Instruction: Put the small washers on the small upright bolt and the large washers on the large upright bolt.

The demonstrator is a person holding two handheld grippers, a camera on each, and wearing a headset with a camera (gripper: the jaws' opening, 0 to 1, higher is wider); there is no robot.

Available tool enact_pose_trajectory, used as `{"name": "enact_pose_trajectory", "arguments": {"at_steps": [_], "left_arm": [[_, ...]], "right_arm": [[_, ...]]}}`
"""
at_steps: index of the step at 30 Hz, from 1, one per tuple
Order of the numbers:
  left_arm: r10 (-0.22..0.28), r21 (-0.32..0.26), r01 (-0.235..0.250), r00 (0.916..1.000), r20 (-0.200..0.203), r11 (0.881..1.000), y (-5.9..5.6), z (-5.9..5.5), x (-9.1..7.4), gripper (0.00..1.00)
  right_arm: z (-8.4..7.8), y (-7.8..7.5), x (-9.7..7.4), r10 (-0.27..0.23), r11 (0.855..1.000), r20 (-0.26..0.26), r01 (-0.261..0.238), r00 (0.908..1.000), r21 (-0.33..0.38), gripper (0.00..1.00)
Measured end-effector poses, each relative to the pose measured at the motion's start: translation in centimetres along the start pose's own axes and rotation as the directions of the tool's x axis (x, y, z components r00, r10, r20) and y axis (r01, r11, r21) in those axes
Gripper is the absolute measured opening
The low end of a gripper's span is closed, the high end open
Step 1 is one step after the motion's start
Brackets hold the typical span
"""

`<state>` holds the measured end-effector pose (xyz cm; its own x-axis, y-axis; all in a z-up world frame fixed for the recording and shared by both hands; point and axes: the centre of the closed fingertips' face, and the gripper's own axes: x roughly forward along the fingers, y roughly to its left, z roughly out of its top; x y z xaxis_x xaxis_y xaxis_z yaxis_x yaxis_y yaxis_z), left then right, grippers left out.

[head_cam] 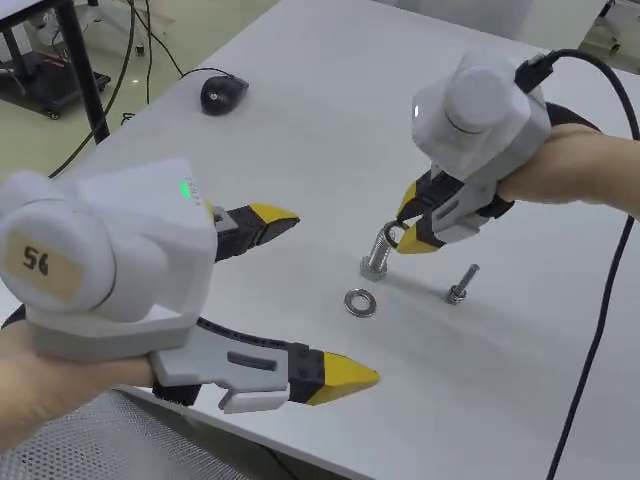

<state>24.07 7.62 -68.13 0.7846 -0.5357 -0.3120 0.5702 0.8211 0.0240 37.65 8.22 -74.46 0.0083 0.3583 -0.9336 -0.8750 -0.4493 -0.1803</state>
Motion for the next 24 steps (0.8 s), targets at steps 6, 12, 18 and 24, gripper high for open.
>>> {"name": "enact_pose_trajectory", "arguments": {"at_steps": [6, 12, 18, 24], "left_arm": [[0.001, -0.003, -0.001, 1.0000, -0.006, 1.000, 0.1, -0.2, 0.0, 0.86], [0.000, -0.005, 0.000, 1.0000, -0.009, 1.000, 0.1, -0.3, 0.0, 0.86], [0.001, -0.009, -0.001, 1.0000, -0.001, 1.000, 0.2, 0.0, 0.2, 0.86], [-0.002, -0.011, 0.002, 1.0000, 0.003, 1.000, 0.1, 0.2, 0.3, 0.86]], "right_arm": [[0.1, -0.9, 0.9, 0.001, 1.000, -0.004, -0.002, 1.0000, -0.015, 0.22], [-0.2, -0.7, 1.9, 0.022, 1.000, -0.025, -0.023, 0.9994, -0.019, 0.22], [-0.7, -0.4, 2.7, 0.033, 0.999, -0.034, -0.034, 0.9989, -0.016, 0.22], [-1.0, -0.4, 4.1, 0.040, 0.999, -0.037, -0.041, 0.9985, -0.015, 0.22]]}}
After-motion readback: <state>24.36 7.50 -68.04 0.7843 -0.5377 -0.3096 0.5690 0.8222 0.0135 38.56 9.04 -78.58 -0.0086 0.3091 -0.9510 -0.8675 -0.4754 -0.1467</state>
